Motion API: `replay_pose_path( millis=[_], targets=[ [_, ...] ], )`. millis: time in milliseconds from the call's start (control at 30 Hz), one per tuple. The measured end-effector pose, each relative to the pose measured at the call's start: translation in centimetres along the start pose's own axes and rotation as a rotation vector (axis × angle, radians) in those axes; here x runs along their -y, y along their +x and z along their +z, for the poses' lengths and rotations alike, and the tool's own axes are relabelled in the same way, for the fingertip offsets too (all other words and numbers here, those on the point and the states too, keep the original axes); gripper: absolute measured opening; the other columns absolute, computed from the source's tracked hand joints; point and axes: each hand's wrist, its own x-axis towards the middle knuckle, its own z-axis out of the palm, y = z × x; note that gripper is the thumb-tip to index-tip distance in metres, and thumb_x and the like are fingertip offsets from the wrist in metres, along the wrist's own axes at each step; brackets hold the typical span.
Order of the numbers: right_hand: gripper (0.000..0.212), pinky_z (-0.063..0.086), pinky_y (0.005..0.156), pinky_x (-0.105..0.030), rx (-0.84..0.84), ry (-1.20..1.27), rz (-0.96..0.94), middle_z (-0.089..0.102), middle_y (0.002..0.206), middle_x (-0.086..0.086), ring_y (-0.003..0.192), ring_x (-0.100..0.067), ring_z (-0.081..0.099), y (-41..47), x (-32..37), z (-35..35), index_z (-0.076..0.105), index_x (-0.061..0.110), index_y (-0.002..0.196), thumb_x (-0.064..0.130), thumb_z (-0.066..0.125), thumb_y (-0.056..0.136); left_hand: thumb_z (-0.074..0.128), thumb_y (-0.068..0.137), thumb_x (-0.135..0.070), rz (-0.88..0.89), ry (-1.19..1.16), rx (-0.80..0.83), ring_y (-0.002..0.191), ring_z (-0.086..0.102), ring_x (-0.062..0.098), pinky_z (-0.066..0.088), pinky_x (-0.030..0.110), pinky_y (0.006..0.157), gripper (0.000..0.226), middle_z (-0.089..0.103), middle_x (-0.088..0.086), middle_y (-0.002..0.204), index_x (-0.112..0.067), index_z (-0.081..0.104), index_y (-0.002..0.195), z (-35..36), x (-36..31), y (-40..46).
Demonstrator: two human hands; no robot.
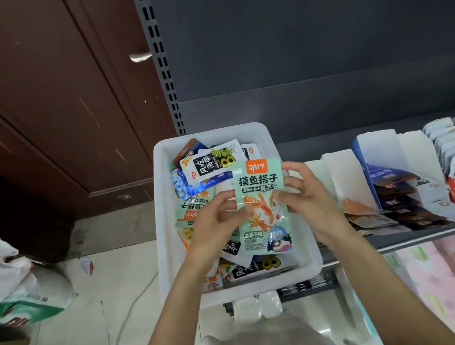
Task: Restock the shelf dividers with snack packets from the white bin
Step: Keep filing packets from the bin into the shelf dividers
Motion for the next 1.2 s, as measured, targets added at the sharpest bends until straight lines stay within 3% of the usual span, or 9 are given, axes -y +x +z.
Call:
replay_pose_path(
  millis=[133, 267, 400, 467, 600, 800, 1000, 1067, 1200],
  targets=[
    [0.051, 0.051, 0.065, -0.015, -0.063, -0.196, -0.105, 0.065, 0.095, 0.004, 0.087, -0.005, 0.065, -1.2, 1.9, -3.0, 0.043, 0.031, 0.127, 0.01, 0.065, 0.086, 0.073, 0.079, -0.017, 0.155, 0.227, -0.014, 0.066, 0.061, -0.002, 0.049, 0.014, 0.068, 0.014, 0.064, -0.016, 0.081, -0.026, 0.067, 0.088, 2.0, -0.9, 0.3],
    [0.016, 0.046, 0.058, -0.011, -0.088, -0.797, -0.411, 0.062, 0.084, 0.019, 0.071, 0.001, 0.06, -2.6, 3.6, -7.6, 0.062, 0.024, 0.101, 0.023, 0.067, 0.086, 0.071, 0.08, -0.018, 0.6, 0.597, -0.129, 0.071, 0.058, -0.004, 0.05, 0.015, 0.068, 0.017, 0.069, -0.014, 0.088, -0.02, 0.073, 0.098, 4.8, -2.7, 0.3],
    [0.009, 0.045, 0.066, -0.008, -0.287, -0.843, -0.627, 0.067, 0.086, 0.008, 0.075, -0.004, 0.059, -4.0, 3.9, -11.5, 0.068, 0.012, 0.09, 0.019, 0.062, 0.088, 0.06, 0.086, -0.025, 0.883, 0.552, -0.194, 0.08, 0.061, 0.002, 0.047, 0.014, 0.068, 0.018, 0.071, -0.008, 0.091, -0.021, 0.073, 0.099, 9.2, -4.0, 1.5],
    [0.011, 0.043, 0.07, -0.005, -0.379, -0.853, -0.663, 0.067, 0.085, 0.004, 0.075, -0.004, 0.058, -4.5, 3.1, -12.9, 0.069, 0.008, 0.092, 0.014, 0.06, 0.087, 0.058, 0.087, -0.027, 0.863, 0.499, -0.12, 0.08, 0.062, 0.002, 0.051, 0.019, 0.069, 0.021, 0.071, -0.008, 0.092, -0.023, 0.072, 0.102, 11.1, -4.1, 2.7],
    [0.012, 0.046, 0.071, -0.022, -0.456, -0.956, -0.642, 0.071, 0.088, -0.006, 0.074, -0.02, 0.065, -3.5, -0.7, -14.4, 0.07, 0.008, 0.095, 0.004, 0.064, 0.086, 0.063, 0.087, -0.021, 0.775, 0.577, -0.009, 0.081, 0.066, 0.005, 0.056, 0.028, 0.07, 0.019, 0.072, -0.008, 0.095, -0.024, 0.072, 0.103, 13.3, -2.3, 5.0],
    [0.055, 0.055, 0.069, -0.033, -0.185, -1.273, -0.578, 0.073, 0.089, -0.006, 0.075, -0.025, 0.069, -1.1, -3.8, -12.5, 0.07, 0.012, 0.107, -0.011, 0.076, 0.058, 0.055, 0.089, -0.026, 0.651, 0.896, -0.086, 0.094, 0.065, 0.018, 0.052, 0.036, 0.081, 0.024, 0.072, -0.003, 0.102, -0.024, 0.071, 0.107, 11.8, 1.0, 6.2],
    [0.047, 0.049, 0.088, -0.045, -0.018, -1.462, -0.524, 0.071, 0.106, -0.007, 0.105, -0.031, 0.062, 0.8, -5.0, -10.3, 0.066, 0.012, 0.116, 0.0, 0.07, 0.07, 0.053, 0.094, -0.034, 0.596, 0.913, 0.203, 0.119, 0.048, 0.012, 0.033, 0.028, 0.101, 0.029, 0.06, -0.006, 0.126, -0.025, 0.064, 0.118, 9.2, 1.9, 4.3],
    [0.042, 0.049, 0.086, -0.042, -0.027, -1.315, -0.594, 0.069, 0.108, -0.005, 0.104, -0.028, 0.06, 0.5, -3.7, -8.5, 0.063, 0.012, 0.119, 0.004, 0.066, 0.078, 0.05, 0.095, -0.035, 0.537, 0.86, 0.115, 0.116, 0.051, 0.009, 0.036, 0.023, 0.095, 0.029, 0.06, -0.007, 0.125, -0.026, 0.063, 0.118, 7.6, 2.0, 3.2],
    [0.034, 0.048, 0.089, -0.037, 0.147, -1.104, -0.693, 0.07, 0.108, -0.005, 0.1, -0.023, 0.063, 0.6, -2.7, -2.9, 0.063, 0.015, 0.119, 0.007, 0.059, 0.086, 0.053, 0.09, -0.027, 0.427, 0.89, -0.386, 0.089, 0.065, 0.023, 0.052, 0.032, 0.074, 0.024, 0.07, 0.003, 0.101, -0.019, 0.068, 0.107, 3.0, 3.8, 1.5]
  ],
)
